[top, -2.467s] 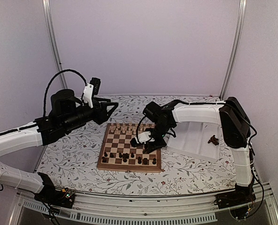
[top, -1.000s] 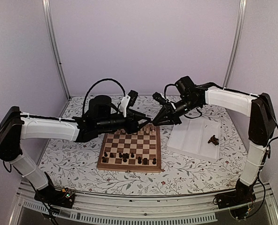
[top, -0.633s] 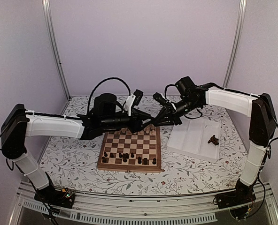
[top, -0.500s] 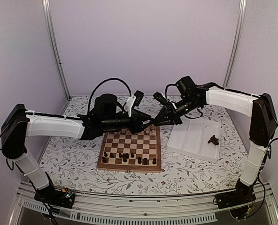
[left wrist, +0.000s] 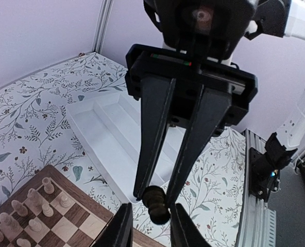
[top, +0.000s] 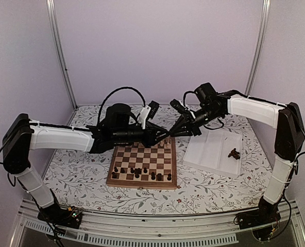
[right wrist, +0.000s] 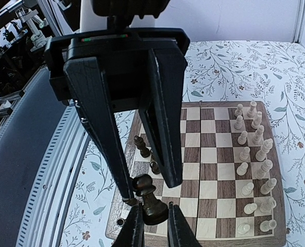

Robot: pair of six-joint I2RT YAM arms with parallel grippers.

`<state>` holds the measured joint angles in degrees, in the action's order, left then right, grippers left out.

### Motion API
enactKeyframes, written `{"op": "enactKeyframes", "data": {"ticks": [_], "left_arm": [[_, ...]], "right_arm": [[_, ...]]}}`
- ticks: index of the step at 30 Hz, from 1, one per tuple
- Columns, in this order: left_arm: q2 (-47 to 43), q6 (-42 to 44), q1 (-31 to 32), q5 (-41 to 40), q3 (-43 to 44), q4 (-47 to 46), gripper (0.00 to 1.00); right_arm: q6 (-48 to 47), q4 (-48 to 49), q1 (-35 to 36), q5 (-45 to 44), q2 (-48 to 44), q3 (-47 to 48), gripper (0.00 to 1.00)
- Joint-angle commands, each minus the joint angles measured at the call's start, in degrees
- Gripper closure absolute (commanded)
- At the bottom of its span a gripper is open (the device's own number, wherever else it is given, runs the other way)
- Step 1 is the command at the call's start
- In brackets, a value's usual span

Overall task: Set up the chess pieces on the board
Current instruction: Place the chess piece on the chessboard.

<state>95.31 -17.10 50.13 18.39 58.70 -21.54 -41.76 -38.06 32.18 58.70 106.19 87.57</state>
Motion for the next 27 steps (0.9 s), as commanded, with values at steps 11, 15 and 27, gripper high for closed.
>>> {"op": "enactKeyframes", "data": {"ticks": [11, 15, 27], "left_arm": [[2.5, 1.5, 0.8, 1.0, 4.6, 3.1, 0.88], [1.2, 3.8, 0.8, 1.4, 7.3, 10.5, 0.89], [-0.5, 18.9, 1.1, -0.5, 17.9, 51.0, 0.89]], "right_arm": [[-0.2, 0.2, -0.2, 0.3, -2.7, -1.1, 0.86], [-0.2, 0.1, -1.0, -1.8, -3.7, -2.2, 0.68], [3.9, 0.2, -4.8, -29.4, -14.0, -5.5, 0.42]]}}
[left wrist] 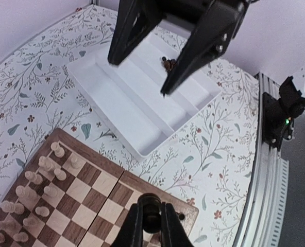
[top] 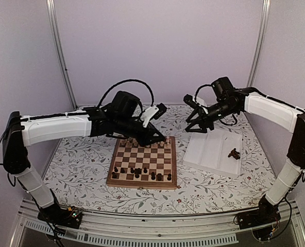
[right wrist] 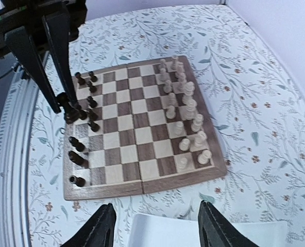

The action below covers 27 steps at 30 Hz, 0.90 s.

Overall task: Set up the chess pieces on the board
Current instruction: Place the chess piece on the chessboard.

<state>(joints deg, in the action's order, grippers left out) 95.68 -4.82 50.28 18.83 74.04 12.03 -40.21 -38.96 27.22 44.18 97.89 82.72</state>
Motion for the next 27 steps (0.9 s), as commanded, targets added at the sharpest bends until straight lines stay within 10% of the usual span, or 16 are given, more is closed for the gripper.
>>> {"op": "enactKeyframes", "data": {"ticks": [1, 5, 27], "left_arm": [[-0.4, 7.4, 1.0, -1.7, 3.1, 19.6, 0.89], [2.5, 9.8, 1.1, -3.0, 5.2, 25.8, 0.88], [19.4, 12.5, 3.3, -5.4, 17.9, 38.5, 0.88]], "right_arm": [[3.1, 2.1, 0.1, -18.6, -6.6, -1.1, 0.39], [7.0, 6.5, -1.5, -25.3, -10.3, -3.2, 0.02], [7.1, 12.0, -3.1, -25.0, -9.9, -12.6, 0.01]]}}
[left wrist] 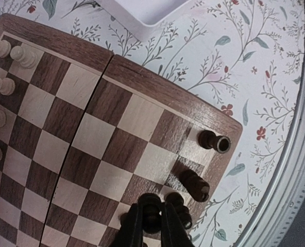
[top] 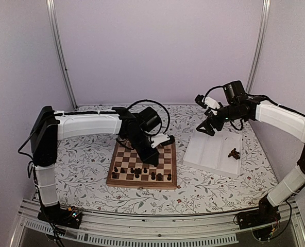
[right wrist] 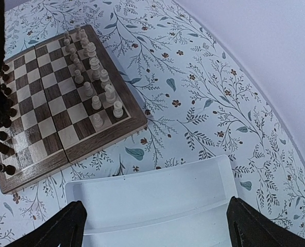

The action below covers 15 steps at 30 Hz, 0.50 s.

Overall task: Set up the chess pieces on the board
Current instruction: Place the chess piece on the chessboard.

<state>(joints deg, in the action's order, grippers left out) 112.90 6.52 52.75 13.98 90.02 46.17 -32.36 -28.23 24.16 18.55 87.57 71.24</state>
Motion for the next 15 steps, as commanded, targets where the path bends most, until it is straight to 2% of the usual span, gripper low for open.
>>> {"op": "enactKeyframes", "data": {"ticks": [1, 15], "left_arm": [[2.5, 1.3, 0.9, -0.1, 2.2, 4.7, 0.88], [5.5, 1.1, 1.8, 0.9, 3.0, 4.6, 0.86]], "right_arm": [[-0.8, 1.2, -0.1, 0.6, 0.5, -1.2, 0.01], [-1.3, 1.2, 0.0, 0.7, 1.1, -1.4, 0.01]]}}
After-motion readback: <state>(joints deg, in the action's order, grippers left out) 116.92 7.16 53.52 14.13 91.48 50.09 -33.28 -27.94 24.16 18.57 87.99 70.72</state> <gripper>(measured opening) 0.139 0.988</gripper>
